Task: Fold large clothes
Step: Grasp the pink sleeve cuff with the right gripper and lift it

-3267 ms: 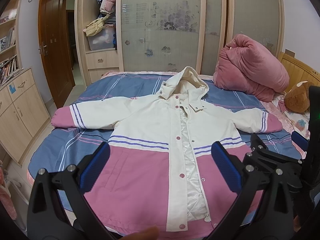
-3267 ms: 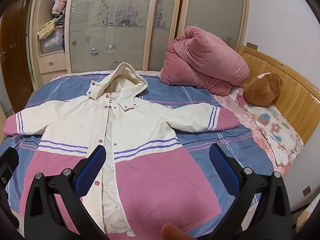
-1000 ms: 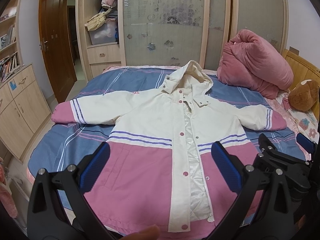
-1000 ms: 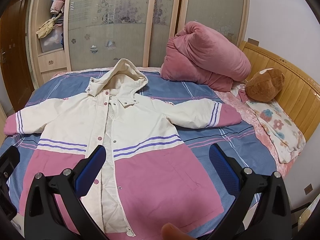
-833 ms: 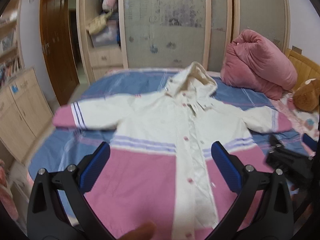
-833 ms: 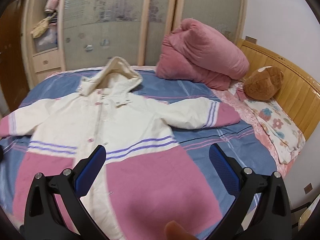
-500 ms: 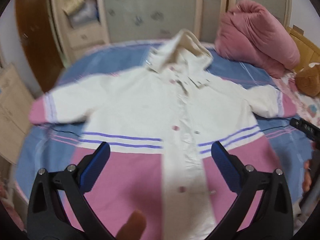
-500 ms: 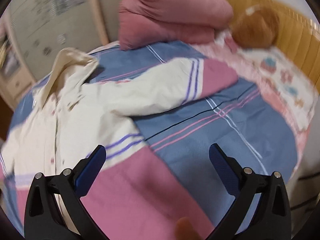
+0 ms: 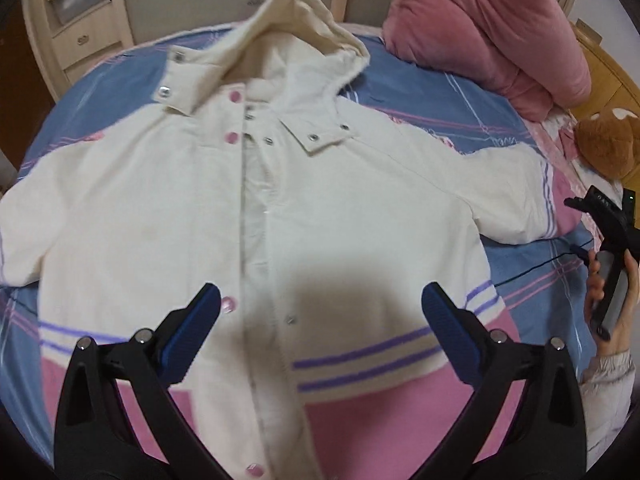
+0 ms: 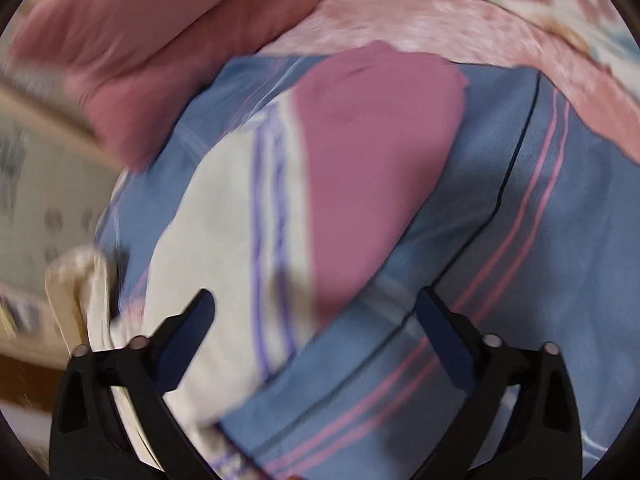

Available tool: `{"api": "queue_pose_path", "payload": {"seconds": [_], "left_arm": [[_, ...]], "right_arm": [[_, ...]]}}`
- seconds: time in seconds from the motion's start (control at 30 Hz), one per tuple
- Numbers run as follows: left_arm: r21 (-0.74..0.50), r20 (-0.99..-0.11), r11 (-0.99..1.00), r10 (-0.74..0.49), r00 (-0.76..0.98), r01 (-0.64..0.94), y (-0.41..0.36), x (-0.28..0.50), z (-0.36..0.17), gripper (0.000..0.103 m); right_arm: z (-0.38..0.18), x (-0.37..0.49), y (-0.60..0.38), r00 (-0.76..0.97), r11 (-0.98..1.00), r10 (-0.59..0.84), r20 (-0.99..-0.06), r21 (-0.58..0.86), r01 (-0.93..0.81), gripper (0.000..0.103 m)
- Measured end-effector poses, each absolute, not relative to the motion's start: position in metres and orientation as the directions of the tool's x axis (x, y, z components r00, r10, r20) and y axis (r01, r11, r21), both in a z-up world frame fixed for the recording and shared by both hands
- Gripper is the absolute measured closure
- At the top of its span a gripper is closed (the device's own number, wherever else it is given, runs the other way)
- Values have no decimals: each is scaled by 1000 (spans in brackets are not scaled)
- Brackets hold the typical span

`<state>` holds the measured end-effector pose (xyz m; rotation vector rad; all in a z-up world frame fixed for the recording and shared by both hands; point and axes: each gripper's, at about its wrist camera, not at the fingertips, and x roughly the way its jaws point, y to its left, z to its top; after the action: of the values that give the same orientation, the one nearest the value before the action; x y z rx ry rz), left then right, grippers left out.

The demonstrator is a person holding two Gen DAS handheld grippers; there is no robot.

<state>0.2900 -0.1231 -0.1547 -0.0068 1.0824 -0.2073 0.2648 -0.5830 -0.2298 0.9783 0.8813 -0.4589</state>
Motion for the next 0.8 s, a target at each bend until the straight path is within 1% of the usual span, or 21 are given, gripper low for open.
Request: {"api": "queue_pose_path", "payload": {"seconds": [0.13, 0.2, 0.23, 0.27, 0.33, 0.4, 0.47, 0.5, 0.53, 0.6, 0.63, 0.67, 0.7, 0.73, 0.77, 0.8], "left_arm": [[-95, -897, 981, -158, 413, 168, -139, 304, -177, 3], [-79, -902, 982, -143, 406, 169, -144, 307, -185, 3], [-64, -904, 984, -128, 407, 168, -147, 309, -188, 3], [-51, -906, 985, -115, 406, 165, -149, 311, -191, 3], [-40, -912, 987, -100, 399, 156, -148, 313, -196, 3], [-40, -916, 988, -96, 389, 150, -148, 315, -200, 3], [-29, -917, 990, -82, 391, 137, -145, 316, -203, 3], [-20, -915, 992, -69, 396, 127, -143, 317, -204, 3], [-14, -915, 992, -62, 398, 122, -141, 317, -204, 3], [-14, -921, 992, -61, 385, 123, -140, 318, -207, 3], [-19, -924, 992, -66, 377, 126, -139, 317, -208, 3], [-22, -925, 991, -70, 373, 130, -138, 316, -208, 3], [-21, -924, 991, -71, 375, 135, -138, 315, -207, 3], [-12, -922, 990, -64, 382, 138, -138, 313, -206, 3], [-5, -921, 990, -59, 386, 138, -139, 313, -207, 3], [5, -920, 990, -50, 389, 139, -140, 312, -208, 3]], "right_arm": [[-243, 282, -598, 580, 494, 62, -812, 530, 689, 9], [-245, 282, -600, 592, 476, 56, -804, 543, 692, 26], [-246, 281, -602, 591, 476, 42, -805, 536, 697, 57], [-246, 280, -604, 599, 476, 43, -800, 544, 691, 87], [-245, 267, -610, 646, 442, 55, -761, 599, 668, 96], [-237, 232, -613, 704, 360, 9, -710, 659, 660, 98], [-232, 190, -608, 731, 284, -59, -680, 691, 665, 99], [-233, 178, -605, 732, 264, -67, -678, 695, 669, 99], [-238, 167, -600, 731, 252, -65, -679, 698, 670, 98], [-244, 172, -598, 715, 361, -59, -696, 653, 666, 97], [-246, 179, -600, 698, 427, -62, -713, 614, 664, 92], [-248, 179, -605, 695, 421, -57, -717, 614, 668, 75], [-248, 176, -611, 700, 386, -60, -712, 630, 674, 65], [-246, 174, -614, 705, 368, -68, -706, 639, 676, 33], [-241, 171, -617, 728, 364, -84, -681, 659, 658, 10], [-239, 172, -616, 742, 375, -95, -664, 667, 644, 8]]}}
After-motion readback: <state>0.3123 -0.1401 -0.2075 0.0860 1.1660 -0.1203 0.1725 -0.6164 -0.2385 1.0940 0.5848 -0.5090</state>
